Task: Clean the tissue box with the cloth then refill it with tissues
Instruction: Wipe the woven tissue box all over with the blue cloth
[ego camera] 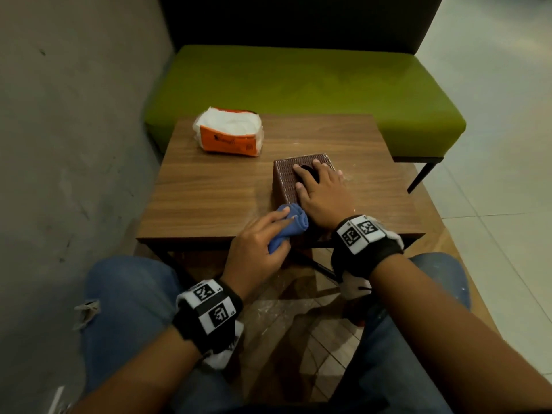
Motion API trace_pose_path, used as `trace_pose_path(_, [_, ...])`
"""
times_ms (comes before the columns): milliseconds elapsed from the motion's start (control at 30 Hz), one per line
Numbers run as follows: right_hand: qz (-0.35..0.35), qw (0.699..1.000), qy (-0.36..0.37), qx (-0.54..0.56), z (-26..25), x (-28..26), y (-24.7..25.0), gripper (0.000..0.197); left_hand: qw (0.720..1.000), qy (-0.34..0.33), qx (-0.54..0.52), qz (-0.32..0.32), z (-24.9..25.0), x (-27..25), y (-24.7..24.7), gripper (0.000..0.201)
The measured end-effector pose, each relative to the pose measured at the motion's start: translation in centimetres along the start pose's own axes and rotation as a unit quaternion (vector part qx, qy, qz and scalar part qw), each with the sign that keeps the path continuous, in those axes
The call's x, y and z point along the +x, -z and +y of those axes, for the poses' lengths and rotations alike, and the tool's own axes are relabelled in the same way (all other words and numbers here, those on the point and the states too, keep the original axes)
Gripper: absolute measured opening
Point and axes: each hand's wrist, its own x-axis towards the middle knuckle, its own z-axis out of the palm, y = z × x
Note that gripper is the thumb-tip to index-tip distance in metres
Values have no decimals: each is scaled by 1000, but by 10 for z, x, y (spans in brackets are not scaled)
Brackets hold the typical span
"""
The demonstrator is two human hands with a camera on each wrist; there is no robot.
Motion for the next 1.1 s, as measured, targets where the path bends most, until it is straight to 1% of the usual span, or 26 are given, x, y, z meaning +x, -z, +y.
trace_pose_path(67, [-67, 997, 19, -46, 3, 4, 23, 52, 998, -31, 53, -15, 0, 3, 7, 43])
trace_pose_path(133, [-129, 985, 52, -98, 13, 6, 46, 60, 996, -42, 73, -19, -4, 4, 14, 42])
trace_pose_path(200, [-167, 974, 85, -129, 25, 3, 59, 69, 998, -32, 56, -25, -10, 7, 21, 42])
trace_pose_path(300, [-196, 969, 111, -104, 36, 0, 60, 80, 999, -3, 15, -35, -18, 20, 30, 43])
trace_pose_path(367, [-181, 975, 107, -79, 38, -2, 52, 85, 999, 25, -5, -28, -24, 29, 31, 43])
trace_pose_path(467, [-118, 990, 70, -25, 37, -7, 33, 89, 997, 74, -8, 2, -23, 48, 24, 43])
trace_pose_path(567, [-57, 998, 21, -7, 18, -10, 11, 83, 990, 122, -34, 63, -12, 58, 12, 38])
trace_pose_path(600, [-50, 999, 7, -10, 13, -9, 8, 81, 989, 126, -33, 73, -9, 55, 6, 39])
trace_pose_path(667, [-75, 997, -9, -10, 12, -5, 14, 76, 993, 103, -6, 57, -2, 39, -2, 42])
trace_pose_path(733, [-133, 991, -4, -8, 22, 4, 31, 71, 996, 75, 18, 31, -5, 29, -3, 43])
trace_pose_path(800, [-179, 983, 17, -44, 30, 10, 43, 74, 996, 80, 4, 51, -17, 39, 2, 43])
trace_pose_path(833, [-182, 981, 21, -62, 32, 12, 44, 77, 994, 88, -12, 65, -21, 47, 3, 43])
trace_pose_path(900, [-164, 983, 16, -77, 30, 13, 42, 79, 992, 99, -38, 70, -22, 51, 2, 44])
trace_pose_path(967, [-155, 985, 11, -73, 26, 13, 39, 79, 996, 69, -44, 41, -15, 35, -1, 46])
trace_pose_path(1033, [-161, 985, 12, -69, 26, 11, 39, 78, 998, 24, -62, -9, -11, 10, 1, 47])
trace_pose_path(1100, [-158, 985, 10, -63, 28, 10, 40, 76, 997, -1, -71, -41, -18, 15, 9, 46])
